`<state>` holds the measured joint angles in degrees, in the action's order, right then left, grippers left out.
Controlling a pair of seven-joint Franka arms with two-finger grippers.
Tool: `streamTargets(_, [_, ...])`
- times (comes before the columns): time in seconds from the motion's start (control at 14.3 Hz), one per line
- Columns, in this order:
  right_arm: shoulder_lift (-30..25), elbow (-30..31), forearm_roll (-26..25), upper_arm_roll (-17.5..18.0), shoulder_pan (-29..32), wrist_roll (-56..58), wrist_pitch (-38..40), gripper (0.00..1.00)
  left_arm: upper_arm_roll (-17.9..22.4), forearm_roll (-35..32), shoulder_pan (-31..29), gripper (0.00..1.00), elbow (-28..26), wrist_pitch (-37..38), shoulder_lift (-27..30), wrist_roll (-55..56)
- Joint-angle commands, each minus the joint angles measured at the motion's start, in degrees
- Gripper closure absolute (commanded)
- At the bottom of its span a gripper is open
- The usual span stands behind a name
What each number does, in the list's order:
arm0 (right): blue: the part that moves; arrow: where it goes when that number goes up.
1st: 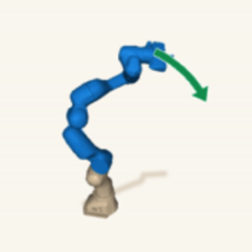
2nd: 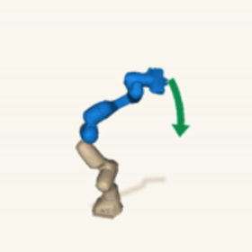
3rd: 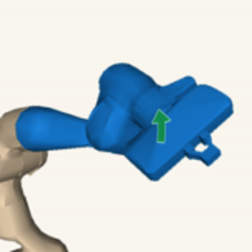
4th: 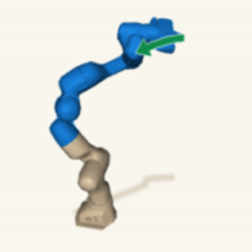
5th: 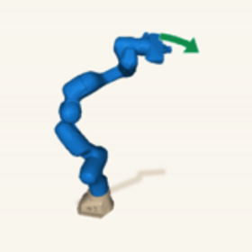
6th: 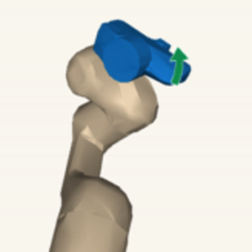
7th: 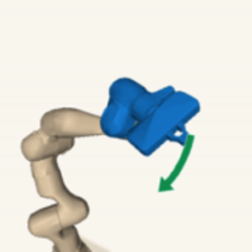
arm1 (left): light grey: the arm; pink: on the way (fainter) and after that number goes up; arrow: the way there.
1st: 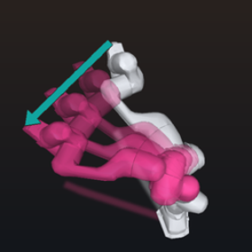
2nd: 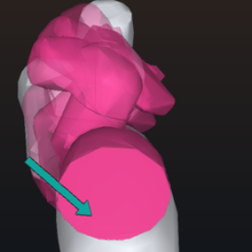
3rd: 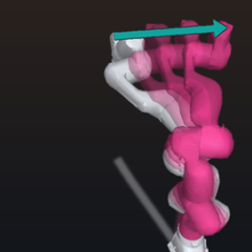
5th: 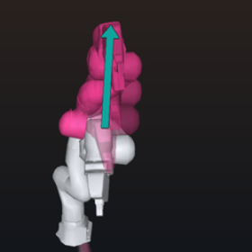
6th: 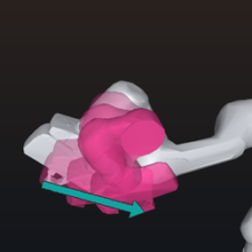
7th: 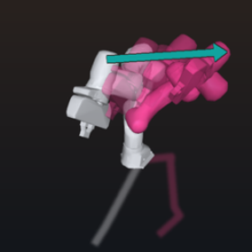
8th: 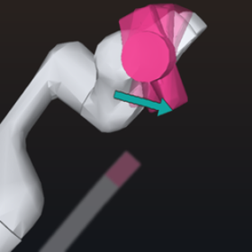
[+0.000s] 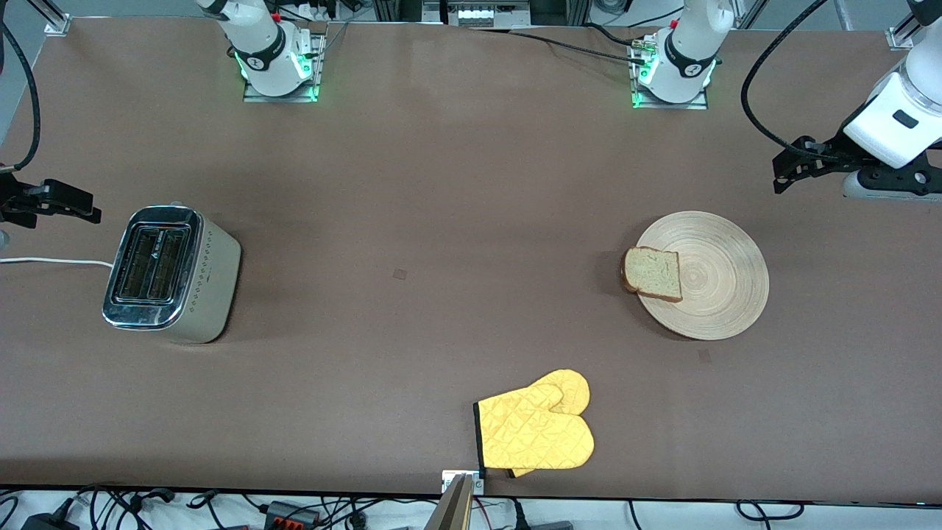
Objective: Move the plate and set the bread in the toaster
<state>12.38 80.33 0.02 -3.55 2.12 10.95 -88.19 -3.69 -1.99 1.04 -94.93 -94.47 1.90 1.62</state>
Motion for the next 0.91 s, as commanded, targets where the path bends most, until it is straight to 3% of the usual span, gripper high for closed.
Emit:
streamTargets(0.0, [-0.3,0.3,-1.0,0.4,0.0,-0.7,0.2,0.00,0.3,0.8,0.2,0.00,0.0,-0.2,0.6,-0.7])
streamTargets(0.42, [-0.2,0.3,-0.9,0.4,0.1,-0.6,0.1,0.00,0.3,0.8,0.2,0.00,0.1,0.1,0.0,-0.6])
streamTargets(0.84, [-0.2,0.3,-0.9,0.4,0.2,-0.6,0.0,0.00,0.8,0.8,0.2,0.00,0.2,5.5,-1.1,-0.6])
